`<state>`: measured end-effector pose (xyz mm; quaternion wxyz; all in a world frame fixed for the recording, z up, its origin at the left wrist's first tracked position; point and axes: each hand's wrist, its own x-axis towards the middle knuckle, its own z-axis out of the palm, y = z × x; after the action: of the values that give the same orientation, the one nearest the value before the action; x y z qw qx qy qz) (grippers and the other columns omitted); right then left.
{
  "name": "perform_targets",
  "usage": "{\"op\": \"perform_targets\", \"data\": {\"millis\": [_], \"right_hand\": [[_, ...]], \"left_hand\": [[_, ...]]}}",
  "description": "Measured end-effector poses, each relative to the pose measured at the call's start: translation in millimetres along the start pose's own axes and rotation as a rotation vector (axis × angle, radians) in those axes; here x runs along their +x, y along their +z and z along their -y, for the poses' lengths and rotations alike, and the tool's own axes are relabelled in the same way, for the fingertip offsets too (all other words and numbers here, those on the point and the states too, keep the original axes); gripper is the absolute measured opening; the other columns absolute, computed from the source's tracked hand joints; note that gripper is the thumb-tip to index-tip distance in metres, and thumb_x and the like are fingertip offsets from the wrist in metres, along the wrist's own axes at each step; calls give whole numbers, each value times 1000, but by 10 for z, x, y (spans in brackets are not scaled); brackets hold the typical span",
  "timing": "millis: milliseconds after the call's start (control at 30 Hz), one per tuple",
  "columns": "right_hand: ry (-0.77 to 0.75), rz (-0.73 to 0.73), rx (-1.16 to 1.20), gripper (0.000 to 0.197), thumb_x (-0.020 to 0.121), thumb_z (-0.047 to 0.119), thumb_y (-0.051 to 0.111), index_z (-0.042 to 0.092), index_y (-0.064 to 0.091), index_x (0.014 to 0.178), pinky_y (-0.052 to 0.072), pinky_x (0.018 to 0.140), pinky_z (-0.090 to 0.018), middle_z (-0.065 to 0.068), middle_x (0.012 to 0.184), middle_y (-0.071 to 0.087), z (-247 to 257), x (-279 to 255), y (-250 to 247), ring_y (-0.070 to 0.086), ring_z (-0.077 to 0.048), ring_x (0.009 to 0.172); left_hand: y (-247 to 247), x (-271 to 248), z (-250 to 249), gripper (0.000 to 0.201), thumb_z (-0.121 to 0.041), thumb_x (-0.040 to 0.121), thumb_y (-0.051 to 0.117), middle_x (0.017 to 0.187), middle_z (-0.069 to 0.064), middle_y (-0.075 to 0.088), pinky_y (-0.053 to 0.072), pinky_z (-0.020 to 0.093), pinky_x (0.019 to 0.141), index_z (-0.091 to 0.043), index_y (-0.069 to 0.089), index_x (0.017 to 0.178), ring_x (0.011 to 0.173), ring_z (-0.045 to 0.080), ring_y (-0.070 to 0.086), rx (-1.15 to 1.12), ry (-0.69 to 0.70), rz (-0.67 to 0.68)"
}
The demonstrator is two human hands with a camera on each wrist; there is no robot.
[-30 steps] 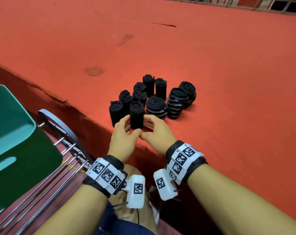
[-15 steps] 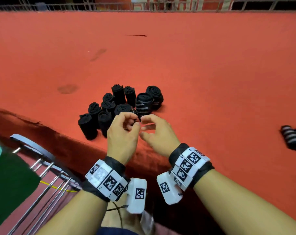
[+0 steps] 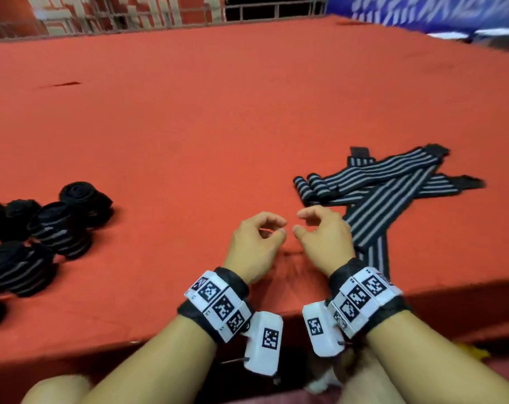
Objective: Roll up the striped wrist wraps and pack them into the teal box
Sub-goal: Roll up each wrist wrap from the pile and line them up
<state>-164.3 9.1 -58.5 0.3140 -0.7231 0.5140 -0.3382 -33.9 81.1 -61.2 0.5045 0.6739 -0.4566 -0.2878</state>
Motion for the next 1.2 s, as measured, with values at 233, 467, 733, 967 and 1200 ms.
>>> {"op": "perform_targets", "data": {"millis": [233, 467, 733, 967, 1200], "right_hand": [[236, -72, -161, 33, 78, 15, 79, 17, 68, 109, 36, 108, -33, -7, 123, 56, -638, 54, -514, 53, -29, 118], [285, -29, -207, 52, 77, 16, 80, 16, 61, 125, 30, 109, -29, -7, 132, 49, -813, 67, -631, 45, -28, 124], [176, -145, -101, 29, 81, 8, 75, 17, 69, 107, 41, 93, -28, 0, 113, 58, -907, 98, -630, 58, -24, 109], [-105, -376, 54, 20, 81, 5, 64, 23, 64, 89, 50, 80, -37, 10, 89, 67, -650, 47, -710, 64, -23, 89], [-251, -187, 217, 5, 93, 19, 67, 22, 71, 94, 47, 68, -21, 17, 74, 67, -281, -42, -684, 62, -1, 72]], "left_hand": [[838, 210, -25, 23, -38, 68, 68, 86, -6, 72, 61, 50, 78, -45, 69, 90, 66, 21, 67, 8, -168, 236], [1154, 360, 33, 44, -34, 67, 71, 105, -4, 74, 59, 50, 87, -34, 65, 110, 93, 25, 73, 13, -177, 265], [1155, 308, -205, 15, 0, 86, 75, 87, 11, 77, 58, 32, 64, -12, 74, 94, 74, 22, 71, -289, -141, 168], [971, 285, -237, 46, 17, 78, 67, 87, -5, 57, 41, 22, 51, -19, 66, 107, 58, 11, 41, -308, 103, 150], [800, 269, -243, 62, -3, 80, 77, 126, -6, 60, 48, 24, 62, -32, 58, 131, 69, 12, 50, -307, 182, 128]]}}
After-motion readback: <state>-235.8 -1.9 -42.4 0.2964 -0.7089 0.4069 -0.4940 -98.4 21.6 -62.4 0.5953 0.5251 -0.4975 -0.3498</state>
